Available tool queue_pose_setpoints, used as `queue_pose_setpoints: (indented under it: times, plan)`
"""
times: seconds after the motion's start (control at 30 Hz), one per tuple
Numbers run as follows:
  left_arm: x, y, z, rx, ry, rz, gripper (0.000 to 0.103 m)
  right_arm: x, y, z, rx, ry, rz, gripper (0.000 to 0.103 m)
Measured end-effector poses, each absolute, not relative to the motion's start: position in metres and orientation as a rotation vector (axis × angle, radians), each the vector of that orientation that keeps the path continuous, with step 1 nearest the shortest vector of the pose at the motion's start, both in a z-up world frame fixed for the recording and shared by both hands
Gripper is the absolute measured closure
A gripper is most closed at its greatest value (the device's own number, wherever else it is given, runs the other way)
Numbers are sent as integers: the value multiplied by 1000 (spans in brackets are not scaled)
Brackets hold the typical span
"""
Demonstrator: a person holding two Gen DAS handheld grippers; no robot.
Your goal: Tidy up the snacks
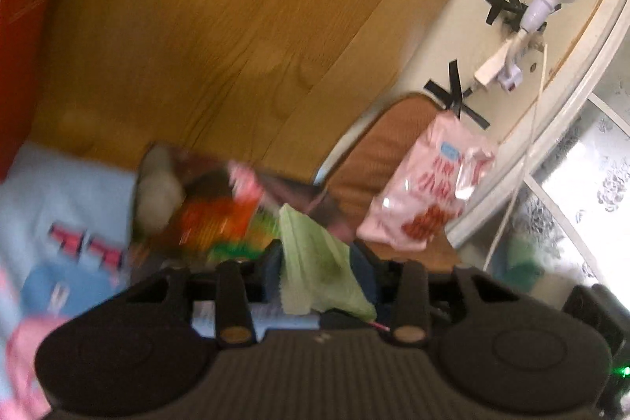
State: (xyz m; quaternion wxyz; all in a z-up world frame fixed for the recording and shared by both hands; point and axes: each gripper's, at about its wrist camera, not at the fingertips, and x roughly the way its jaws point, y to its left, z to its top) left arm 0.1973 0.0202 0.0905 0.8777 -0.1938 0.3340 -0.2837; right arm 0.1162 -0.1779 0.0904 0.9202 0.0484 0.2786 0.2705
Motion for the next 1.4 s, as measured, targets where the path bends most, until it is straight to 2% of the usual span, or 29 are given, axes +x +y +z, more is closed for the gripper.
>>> queue_pose_setpoints:
  times: [0.07, 0.2, 0.37, 0.5, 0.8, 1.07, 1.17, 1.4]
  plan:
    - [218, 7, 87, -370, 699, -564, 53, 136, -182, 89, 98, 548, 519, 69]
    - [227, -1, 74, -365, 731, -529, 53, 168, -191, 73, 104, 584, 372, 60]
    - [199, 9, 74, -373, 713, -525, 53, 140, -215, 74, 167, 526, 372, 59]
    - [160, 19, 73, -402, 727, -557, 53, 113, -233, 70, 215, 571, 363, 59]
    - [84, 4, 16, -477, 973, -734, 53, 24, -273, 36, 420, 790, 376, 57]
    - [52, -2, 0, -481, 1018, -737, 53, -31, -250, 39, 289, 788, 420, 56]
    - [48, 15, 7, -514, 988, -699, 52, -39, -242, 39, 239, 792, 450, 51]
    - [39, 34, 1, -587, 1028, -689, 47, -41, -248, 35, 325, 795, 468, 51]
